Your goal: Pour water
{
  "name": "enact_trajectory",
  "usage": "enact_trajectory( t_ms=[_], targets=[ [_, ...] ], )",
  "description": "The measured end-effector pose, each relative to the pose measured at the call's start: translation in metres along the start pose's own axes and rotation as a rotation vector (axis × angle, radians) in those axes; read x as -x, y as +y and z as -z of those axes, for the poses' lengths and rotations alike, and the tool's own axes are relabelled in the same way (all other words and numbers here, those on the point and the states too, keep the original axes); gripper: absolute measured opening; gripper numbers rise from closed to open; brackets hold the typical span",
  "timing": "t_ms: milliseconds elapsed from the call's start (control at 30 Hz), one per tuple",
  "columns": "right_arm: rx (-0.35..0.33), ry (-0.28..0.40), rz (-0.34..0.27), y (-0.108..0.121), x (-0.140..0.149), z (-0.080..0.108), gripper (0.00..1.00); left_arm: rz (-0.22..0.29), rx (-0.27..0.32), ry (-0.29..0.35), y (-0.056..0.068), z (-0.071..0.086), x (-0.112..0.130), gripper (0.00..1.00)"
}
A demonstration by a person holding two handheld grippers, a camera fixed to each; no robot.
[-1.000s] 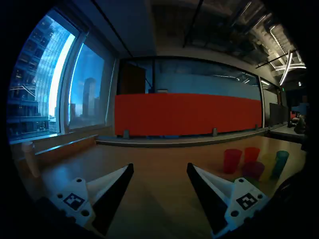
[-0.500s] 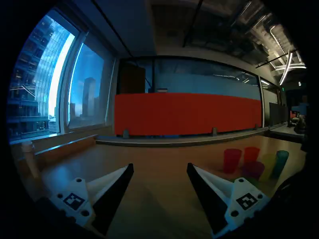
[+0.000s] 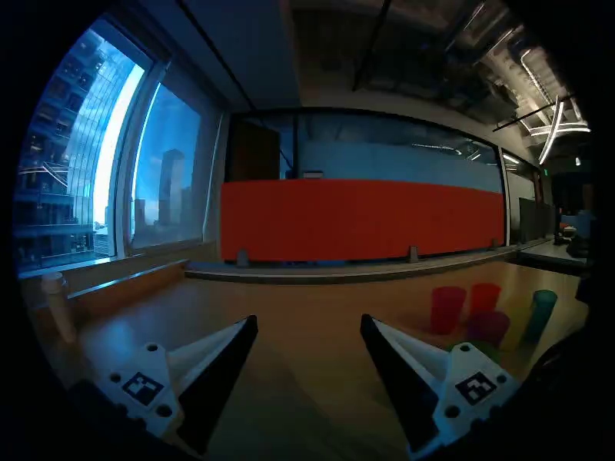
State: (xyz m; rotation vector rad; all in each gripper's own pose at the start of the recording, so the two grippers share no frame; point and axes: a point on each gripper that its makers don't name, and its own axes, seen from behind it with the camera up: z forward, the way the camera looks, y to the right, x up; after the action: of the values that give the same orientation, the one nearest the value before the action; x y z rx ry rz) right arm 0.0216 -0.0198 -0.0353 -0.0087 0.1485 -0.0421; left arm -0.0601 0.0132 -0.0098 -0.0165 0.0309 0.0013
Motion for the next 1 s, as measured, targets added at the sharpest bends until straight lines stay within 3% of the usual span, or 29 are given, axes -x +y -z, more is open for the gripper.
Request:
enact_trajectory(
  t_ms=[400,1000],
  targets=[
    [0.005,0.019,-0.019,0.005,0.026,-0.007,0.99,0.000,0.000,0.000,-0.001,0.000,0.000,1.00],
    [0.031,-0.004,-0.051,0.004,0.062,-0.008,1.00,0.000,0.000,0.000,0.000,0.000,0.000,1.00]
  ],
)
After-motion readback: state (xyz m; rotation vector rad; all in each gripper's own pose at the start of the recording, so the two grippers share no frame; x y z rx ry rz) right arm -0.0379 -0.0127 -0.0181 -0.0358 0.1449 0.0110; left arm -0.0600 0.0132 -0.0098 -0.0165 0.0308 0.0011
